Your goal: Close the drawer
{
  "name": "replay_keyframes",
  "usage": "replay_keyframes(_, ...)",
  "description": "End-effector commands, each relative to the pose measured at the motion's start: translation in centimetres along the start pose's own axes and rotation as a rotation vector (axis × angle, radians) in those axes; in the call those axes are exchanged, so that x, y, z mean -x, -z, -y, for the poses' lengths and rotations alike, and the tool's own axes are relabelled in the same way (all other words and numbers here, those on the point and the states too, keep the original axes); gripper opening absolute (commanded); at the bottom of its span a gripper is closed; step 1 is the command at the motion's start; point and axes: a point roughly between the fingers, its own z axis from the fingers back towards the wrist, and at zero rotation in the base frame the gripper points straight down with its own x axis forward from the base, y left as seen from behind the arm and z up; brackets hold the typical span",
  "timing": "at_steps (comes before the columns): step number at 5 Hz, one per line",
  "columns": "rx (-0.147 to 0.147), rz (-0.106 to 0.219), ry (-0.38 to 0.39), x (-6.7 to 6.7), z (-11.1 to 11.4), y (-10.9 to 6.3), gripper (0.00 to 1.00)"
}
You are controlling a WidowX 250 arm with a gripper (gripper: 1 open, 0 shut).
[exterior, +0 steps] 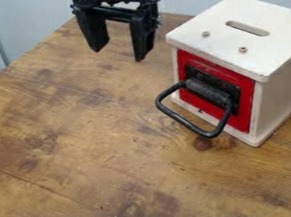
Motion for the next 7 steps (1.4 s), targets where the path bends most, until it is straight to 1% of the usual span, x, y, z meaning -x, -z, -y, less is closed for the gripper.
replay_keyframes(1,0.001,0.035,0.004,-0.8,-1.6,-0.9,1.0)
replay_keyframes(2,-0.01,0.043,-0.035,-1.3,-0.2,-1.0,1.0)
replay_keyframes(3,-0.014,0.028,-0.082,-1.3,0.7,-0.5,1.0)
replay_keyframes(4,0.002,0.041,-0.004,-1.4,2.1,0.2,1.0)
replay_keyframes(5,0.015,0.02,0.072,-1.6,3.3,0.8,1.0)
replay_keyframes(6,0.015,0.042,0.102,-2.1,3.5,-0.4,1.0)
replay_keyframes(7,0.018,0.046,0.123,-2.2,3.4,-2.4,1.0)
